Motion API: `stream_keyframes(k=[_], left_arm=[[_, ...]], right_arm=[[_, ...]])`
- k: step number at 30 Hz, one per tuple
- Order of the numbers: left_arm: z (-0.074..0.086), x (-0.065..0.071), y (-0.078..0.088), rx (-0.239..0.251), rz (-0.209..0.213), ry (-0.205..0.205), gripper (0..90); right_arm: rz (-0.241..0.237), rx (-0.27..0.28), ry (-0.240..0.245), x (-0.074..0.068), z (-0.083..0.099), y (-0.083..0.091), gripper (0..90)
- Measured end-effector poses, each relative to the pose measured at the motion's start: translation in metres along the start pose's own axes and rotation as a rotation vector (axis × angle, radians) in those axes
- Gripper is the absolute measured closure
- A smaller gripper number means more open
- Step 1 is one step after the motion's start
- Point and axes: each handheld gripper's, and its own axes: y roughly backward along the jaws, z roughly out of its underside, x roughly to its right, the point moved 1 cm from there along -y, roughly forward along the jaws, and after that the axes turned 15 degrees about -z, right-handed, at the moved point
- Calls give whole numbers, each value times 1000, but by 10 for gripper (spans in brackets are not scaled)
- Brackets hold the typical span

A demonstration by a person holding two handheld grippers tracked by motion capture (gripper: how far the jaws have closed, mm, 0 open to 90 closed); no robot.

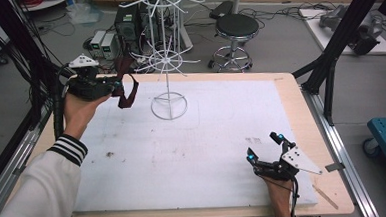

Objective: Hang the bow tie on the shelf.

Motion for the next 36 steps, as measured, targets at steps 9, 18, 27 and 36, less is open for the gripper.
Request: stream_keyframes(k=[9,18,27,36], left_arm=[[-14,3,-1,16,-6,-7,762],[-25,10,-2,26,-6,-10,762],[-31,22,-6,26,6,-16,762],[-31,32,-9,29,16,-12,762]], right_arm=[[0,-1,-4,0,0,0,27],[-1,-1,-6,0,0,0,27],[-1,0,-6,0,0,0,27],[-1,0,-7,0,0,0,27]])
